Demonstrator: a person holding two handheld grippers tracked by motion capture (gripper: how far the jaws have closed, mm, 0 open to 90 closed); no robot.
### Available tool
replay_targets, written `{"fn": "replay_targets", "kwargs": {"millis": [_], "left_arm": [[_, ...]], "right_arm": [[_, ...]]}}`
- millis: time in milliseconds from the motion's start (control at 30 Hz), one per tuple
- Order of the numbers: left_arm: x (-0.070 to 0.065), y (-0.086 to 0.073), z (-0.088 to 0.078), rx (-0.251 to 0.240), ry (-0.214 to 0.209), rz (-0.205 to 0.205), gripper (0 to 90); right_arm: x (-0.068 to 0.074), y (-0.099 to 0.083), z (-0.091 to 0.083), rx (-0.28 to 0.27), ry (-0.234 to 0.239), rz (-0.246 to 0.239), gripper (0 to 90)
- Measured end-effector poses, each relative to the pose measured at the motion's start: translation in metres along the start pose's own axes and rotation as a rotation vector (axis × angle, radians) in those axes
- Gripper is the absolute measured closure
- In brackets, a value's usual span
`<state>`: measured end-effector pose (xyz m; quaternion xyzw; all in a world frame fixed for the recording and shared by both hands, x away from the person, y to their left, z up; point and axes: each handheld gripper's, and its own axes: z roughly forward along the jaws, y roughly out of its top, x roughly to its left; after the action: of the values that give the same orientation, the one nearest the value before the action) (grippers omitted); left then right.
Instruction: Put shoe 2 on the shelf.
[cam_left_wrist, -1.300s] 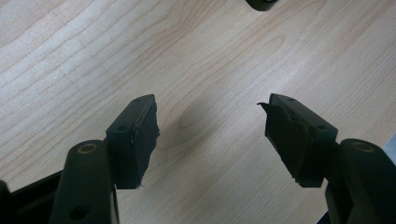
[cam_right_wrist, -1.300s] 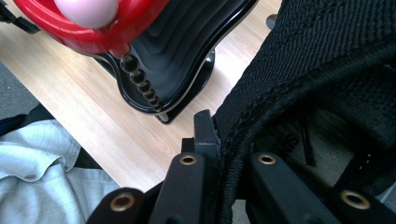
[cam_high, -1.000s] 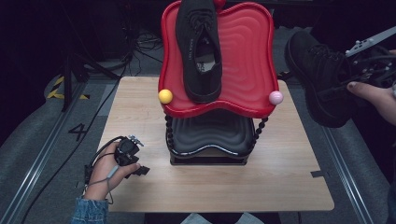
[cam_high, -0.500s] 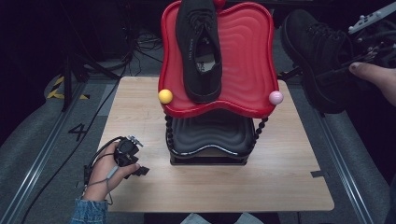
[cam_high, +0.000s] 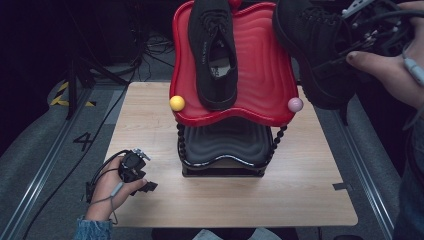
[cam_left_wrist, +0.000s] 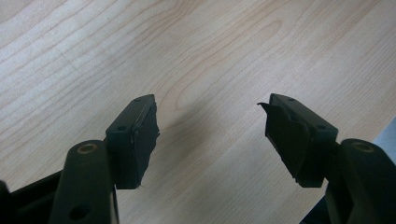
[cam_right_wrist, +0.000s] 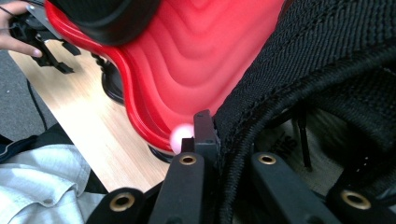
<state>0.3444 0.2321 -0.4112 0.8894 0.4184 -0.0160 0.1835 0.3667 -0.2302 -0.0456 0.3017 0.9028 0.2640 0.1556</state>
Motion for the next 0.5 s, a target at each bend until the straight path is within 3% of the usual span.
{"fn": "replay_targets", "kwargs": {"millis": [333, 367, 500], "left_arm": [[0.000, -0.009, -0.002, -0.003, 0.008, -0.017, 35.2], [0.002, -0.009, -0.003, -0.008, 0.014, -0.003, 35.1], [0.001, -0.012, -0.003, -0.009, 0.012, -0.014, 34.3]], "right_arm": [[0.016, 0.029, 0.017, 0.013, 0.010, -0.059, 86.7], [0.016, 0.031, 0.018, 0.013, 0.009, -0.068, 86.6], [0.018, 0.038, 0.025, 0.017, 0.011, -0.072, 86.5]]}}
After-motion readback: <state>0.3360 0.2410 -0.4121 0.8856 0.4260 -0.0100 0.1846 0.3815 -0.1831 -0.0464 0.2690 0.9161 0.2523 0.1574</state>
